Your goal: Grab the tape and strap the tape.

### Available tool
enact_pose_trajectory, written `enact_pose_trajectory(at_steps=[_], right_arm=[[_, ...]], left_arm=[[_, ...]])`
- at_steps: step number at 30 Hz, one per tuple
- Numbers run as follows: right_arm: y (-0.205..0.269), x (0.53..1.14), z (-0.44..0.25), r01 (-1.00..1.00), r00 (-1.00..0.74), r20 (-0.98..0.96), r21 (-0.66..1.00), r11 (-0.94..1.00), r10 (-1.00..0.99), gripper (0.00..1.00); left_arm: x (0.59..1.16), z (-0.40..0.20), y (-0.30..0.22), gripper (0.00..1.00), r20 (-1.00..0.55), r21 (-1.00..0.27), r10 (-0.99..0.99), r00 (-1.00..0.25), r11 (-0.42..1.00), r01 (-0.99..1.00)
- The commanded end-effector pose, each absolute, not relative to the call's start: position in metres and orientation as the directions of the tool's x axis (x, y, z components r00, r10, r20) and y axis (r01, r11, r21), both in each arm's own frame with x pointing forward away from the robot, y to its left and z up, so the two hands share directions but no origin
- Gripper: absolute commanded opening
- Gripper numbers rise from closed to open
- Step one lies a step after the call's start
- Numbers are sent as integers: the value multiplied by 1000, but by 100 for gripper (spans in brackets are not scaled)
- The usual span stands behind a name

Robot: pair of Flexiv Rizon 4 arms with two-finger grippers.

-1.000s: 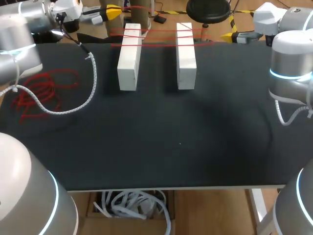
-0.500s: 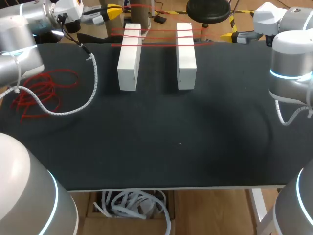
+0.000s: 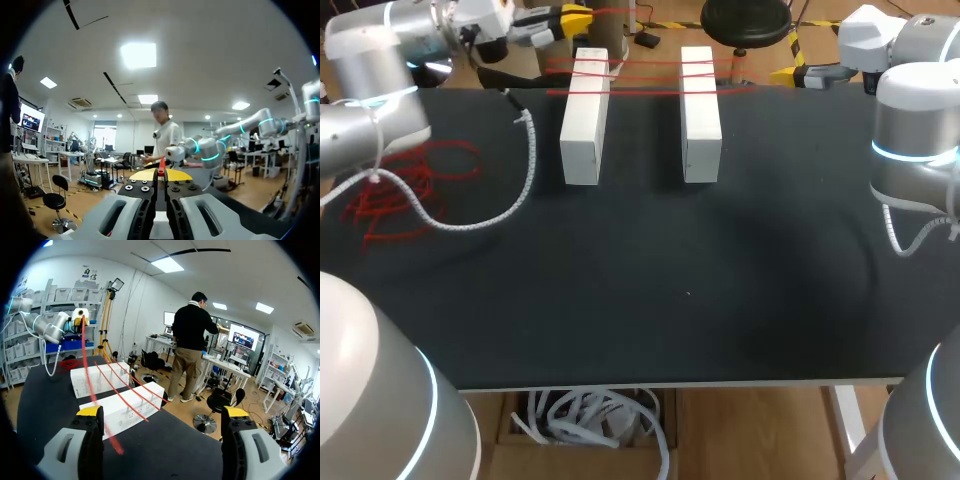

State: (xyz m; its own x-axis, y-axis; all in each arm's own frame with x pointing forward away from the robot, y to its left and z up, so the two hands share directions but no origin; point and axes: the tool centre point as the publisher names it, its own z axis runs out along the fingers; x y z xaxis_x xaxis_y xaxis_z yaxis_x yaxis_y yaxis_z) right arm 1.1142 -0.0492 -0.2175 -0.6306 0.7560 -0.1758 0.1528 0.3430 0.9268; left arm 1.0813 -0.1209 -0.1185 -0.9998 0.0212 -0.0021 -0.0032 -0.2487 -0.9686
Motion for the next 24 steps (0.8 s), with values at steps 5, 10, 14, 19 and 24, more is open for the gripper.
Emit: enact_pose_trajectory(at_steps=[5,10,14,19,24], right_arm=[[-49,1114,-217,154,-631,-175,927,343,756,100],[-49,1114,-217,154,-631,-175,927,343,756,100],[-49,1114,-217,154,-631,-175,927,343,756,100],[-49,1114,-217,154,-631,-175,927,343,756,100],[-49,1114,-217,154,-631,-175,927,343,756,100]], left_arm=[[1096,-116,-145,0,-43,-966,70,-997,-258,23],[1094,-112,-152,0,-50,-961,69,-996,-276,29],[1093,-109,-156,0,-35,-947,44,-998,-320,19],[1094,-108,-161,0,-25,-952,49,-999,-306,9],[1094,-111,-162,0,-13,-954,35,-999,-298,2]])
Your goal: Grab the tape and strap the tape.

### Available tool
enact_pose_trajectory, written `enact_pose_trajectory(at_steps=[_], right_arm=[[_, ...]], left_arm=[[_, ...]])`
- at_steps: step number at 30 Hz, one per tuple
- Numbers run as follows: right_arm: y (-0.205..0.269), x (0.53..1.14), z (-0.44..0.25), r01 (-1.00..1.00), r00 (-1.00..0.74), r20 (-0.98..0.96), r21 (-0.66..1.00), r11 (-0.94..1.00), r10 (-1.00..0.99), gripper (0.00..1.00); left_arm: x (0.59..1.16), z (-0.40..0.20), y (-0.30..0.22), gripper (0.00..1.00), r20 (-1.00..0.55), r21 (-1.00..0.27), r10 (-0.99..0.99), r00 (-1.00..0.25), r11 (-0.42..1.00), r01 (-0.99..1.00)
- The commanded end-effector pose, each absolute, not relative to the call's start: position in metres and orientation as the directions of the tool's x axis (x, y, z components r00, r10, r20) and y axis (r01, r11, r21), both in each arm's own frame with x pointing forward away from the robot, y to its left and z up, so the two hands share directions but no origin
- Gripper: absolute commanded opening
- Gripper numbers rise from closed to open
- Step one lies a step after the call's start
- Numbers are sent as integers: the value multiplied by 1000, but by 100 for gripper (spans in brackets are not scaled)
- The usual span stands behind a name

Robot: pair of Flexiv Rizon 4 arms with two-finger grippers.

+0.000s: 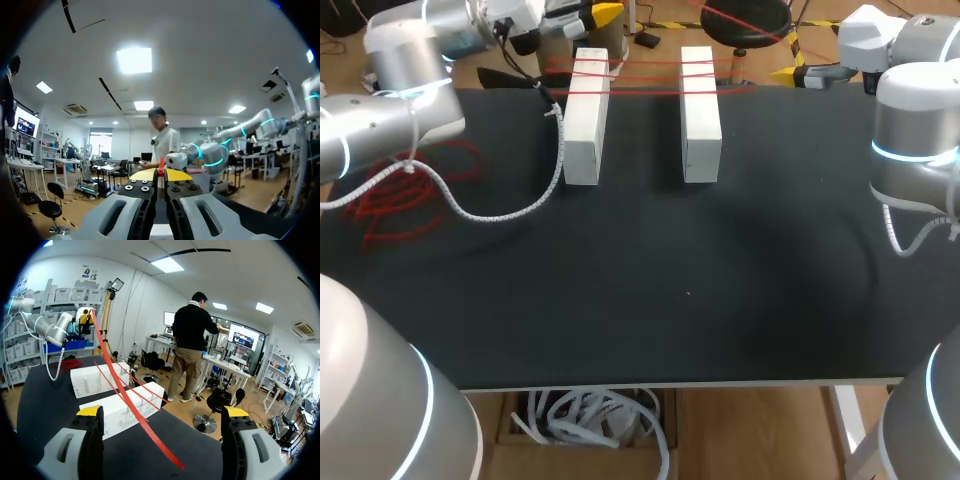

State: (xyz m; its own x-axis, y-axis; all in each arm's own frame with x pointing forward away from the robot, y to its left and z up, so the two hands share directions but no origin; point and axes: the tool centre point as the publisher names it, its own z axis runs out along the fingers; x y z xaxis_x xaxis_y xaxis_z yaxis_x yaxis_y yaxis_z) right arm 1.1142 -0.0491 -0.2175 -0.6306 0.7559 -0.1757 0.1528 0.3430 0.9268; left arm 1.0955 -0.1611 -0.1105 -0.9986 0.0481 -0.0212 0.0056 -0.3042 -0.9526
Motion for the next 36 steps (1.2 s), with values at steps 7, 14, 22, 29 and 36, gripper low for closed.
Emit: enact_pose_trajectory(at_steps=[7,14,22,29,36], right_arm=[[-49,1114,-217,154,-631,-175,927,343,756,100],[-49,1114,-217,154,-631,-175,927,343,756,100],[-49,1114,-217,154,-631,-175,927,343,756,100],[-49,1114,-217,154,-631,-175,927,343,756,100],[-49,1114,-217,154,-631,-175,927,343,756,100]], left_arm=[[1098,-113,-166,0,-8,-959,42,-999,-283,-5],[1102,-114,-168,0,-9,-955,58,-998,-298,-9],[1105,-116,-169,0,-10,-953,80,-997,-303,-15],[1108,-117,-171,0,-5,-953,97,-995,-303,-24],[1111,-116,-171,0,-6,-955,103,-995,-296,-25]])
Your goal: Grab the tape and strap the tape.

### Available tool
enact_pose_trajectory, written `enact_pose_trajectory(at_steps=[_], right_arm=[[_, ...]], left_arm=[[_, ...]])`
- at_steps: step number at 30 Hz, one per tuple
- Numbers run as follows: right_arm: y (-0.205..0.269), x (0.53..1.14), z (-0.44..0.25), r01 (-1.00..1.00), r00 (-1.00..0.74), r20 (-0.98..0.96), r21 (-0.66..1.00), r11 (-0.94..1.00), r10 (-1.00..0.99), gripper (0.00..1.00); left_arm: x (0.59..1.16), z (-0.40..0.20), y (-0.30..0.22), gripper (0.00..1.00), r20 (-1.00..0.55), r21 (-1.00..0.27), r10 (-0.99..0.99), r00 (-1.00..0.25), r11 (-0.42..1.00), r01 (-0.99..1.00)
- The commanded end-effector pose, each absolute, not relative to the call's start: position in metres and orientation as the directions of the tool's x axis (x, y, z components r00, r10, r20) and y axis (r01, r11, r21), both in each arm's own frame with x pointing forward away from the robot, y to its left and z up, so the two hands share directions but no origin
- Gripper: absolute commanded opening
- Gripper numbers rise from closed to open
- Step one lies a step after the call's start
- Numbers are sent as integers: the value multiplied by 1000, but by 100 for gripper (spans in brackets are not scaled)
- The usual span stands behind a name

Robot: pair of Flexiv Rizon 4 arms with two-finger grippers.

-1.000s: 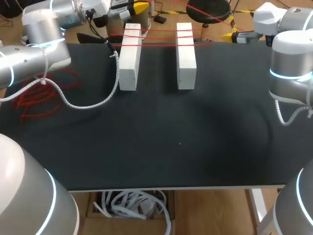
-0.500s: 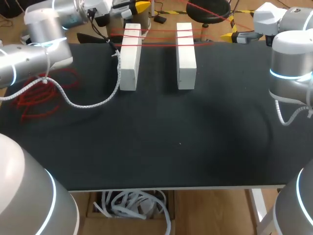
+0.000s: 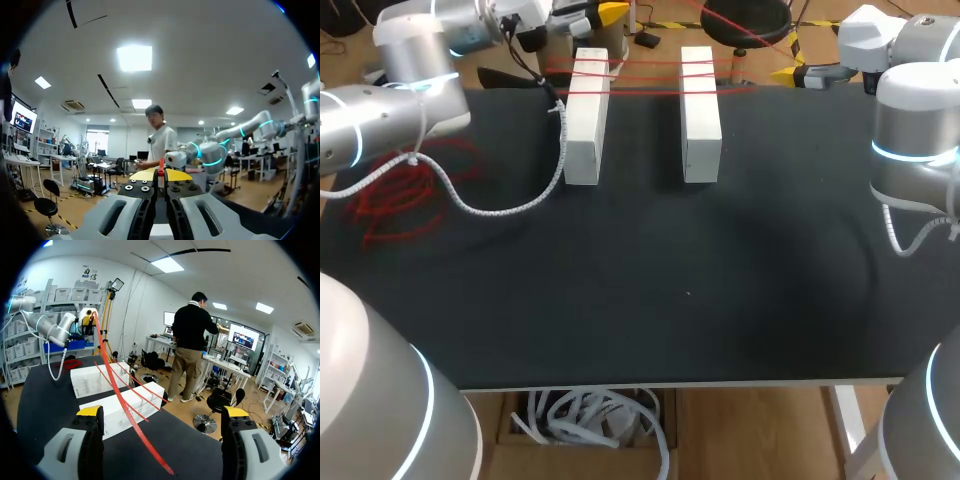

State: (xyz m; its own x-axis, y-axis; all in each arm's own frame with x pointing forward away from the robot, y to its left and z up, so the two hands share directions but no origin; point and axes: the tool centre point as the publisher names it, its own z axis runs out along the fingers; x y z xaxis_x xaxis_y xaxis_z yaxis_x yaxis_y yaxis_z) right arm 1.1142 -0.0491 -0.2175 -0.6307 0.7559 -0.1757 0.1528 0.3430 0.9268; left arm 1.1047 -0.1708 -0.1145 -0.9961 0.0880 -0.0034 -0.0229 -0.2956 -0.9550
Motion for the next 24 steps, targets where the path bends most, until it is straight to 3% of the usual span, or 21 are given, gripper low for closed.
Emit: enact_pose_trajectory(at_steps=[1,11,15,20,24], right_arm=[[-49,1114,-217,154,-631,-175,927,343,756,100],[-51,1119,-213,163,-617,-134,942,292,775,100],[-59,1130,-209,304,-492,-42,927,217,869,100],[-73,1132,-208,548,-186,323,818,-175,928,100],[-70,1126,-211,654,-92,447,701,-285,890,100]], left_arm=[[1111,-115,-171,0,-6,-955,103,-995,-296,-25],[1111,-115,-170,0,-5,-955,102,-995,-295,-25],[1111,-115,-170,0,-5,-955,102,-995,-295,-25],[1111,-115,-170,0,-5,-955,102,-995,-295,-25],[1111,-115,-170,0,-5,-955,102,-995,-295,-25]])
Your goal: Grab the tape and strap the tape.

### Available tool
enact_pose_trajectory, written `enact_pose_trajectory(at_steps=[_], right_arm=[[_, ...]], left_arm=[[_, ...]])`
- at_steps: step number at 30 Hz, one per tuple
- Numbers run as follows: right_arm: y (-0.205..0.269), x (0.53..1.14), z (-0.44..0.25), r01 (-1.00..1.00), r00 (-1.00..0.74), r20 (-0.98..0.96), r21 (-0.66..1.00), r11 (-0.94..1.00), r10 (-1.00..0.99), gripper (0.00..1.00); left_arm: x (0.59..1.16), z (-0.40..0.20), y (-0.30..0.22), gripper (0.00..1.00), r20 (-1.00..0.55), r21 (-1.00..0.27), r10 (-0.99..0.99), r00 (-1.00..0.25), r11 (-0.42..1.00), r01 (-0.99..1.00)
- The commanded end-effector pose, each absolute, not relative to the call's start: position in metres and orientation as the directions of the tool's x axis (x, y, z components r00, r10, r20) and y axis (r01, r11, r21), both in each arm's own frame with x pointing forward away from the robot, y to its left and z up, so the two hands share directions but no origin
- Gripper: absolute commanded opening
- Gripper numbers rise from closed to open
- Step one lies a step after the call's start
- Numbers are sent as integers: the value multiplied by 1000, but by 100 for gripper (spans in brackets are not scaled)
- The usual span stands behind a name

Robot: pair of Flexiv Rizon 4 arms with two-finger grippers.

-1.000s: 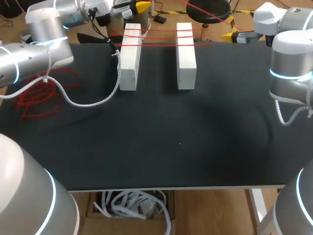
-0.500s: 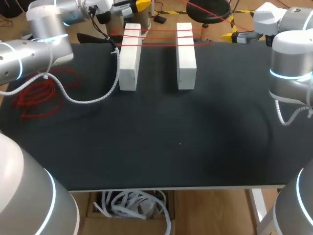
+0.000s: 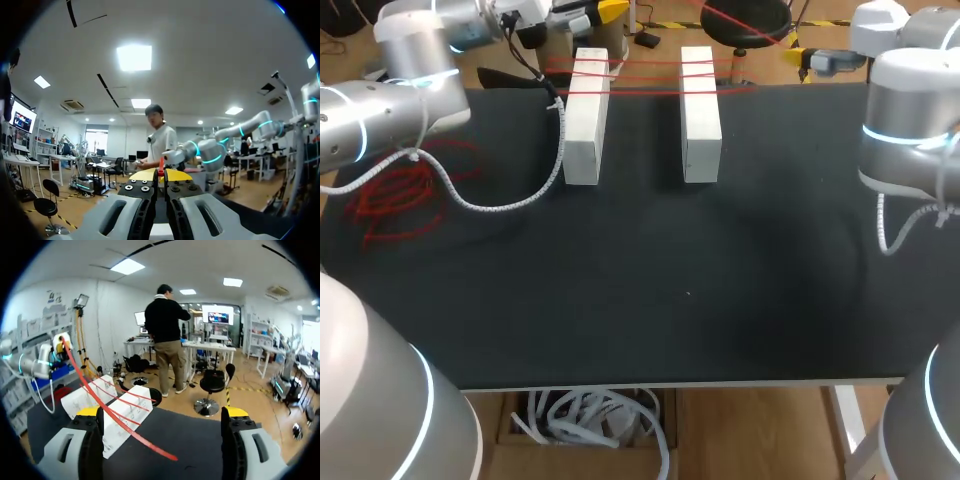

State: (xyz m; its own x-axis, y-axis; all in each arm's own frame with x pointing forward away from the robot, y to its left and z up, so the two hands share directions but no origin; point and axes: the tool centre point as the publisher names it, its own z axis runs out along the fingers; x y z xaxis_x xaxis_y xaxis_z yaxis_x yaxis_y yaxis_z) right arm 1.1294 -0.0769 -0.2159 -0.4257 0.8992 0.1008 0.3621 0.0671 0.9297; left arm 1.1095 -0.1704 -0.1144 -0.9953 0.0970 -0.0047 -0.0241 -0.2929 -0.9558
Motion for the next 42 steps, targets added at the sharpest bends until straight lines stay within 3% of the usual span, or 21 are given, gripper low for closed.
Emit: enact_pose_trajectory(at_steps=[1,9,14,18,21,23,38,42], right_arm=[[-68,1125,-211,668,-74,493,670,-324,867,100],[-51,1117,-221,676,-106,729,552,-489,676,100],[-33,1110,-227,777,-188,759,503,-378,624,100],[-28,1107,-224,760,-200,794,496,-420,575,100],[-30,1106,-220,721,-237,759,556,-413,606,100],[-29,1104,-211,645,-427,484,755,-117,764,100],[-29,1104,-211,645,-427,484,755,-117,764,100],[-21,1088,-207,605,-360,603,732,-313,712,100]], left_arm=[[1111,-115,-170,0,-5,-955,102,-995,-295,-25],[1111,-115,-170,0,-5,-955,102,-995,-295,-25],[1111,-115,-170,0,-5,-955,102,-995,-295,-25],[1111,-115,-170,0,-5,-955,102,-995,-295,-25],[1111,-115,-170,0,-5,-955,102,-995,-295,-25],[1111,-115,-170,0,-5,-955,102,-995,-295,-25],[1111,-115,-170,0,-5,-955,102,-995,-295,-25],[1111,-115,-170,0,-5,-955,102,-995,-295,-25]])
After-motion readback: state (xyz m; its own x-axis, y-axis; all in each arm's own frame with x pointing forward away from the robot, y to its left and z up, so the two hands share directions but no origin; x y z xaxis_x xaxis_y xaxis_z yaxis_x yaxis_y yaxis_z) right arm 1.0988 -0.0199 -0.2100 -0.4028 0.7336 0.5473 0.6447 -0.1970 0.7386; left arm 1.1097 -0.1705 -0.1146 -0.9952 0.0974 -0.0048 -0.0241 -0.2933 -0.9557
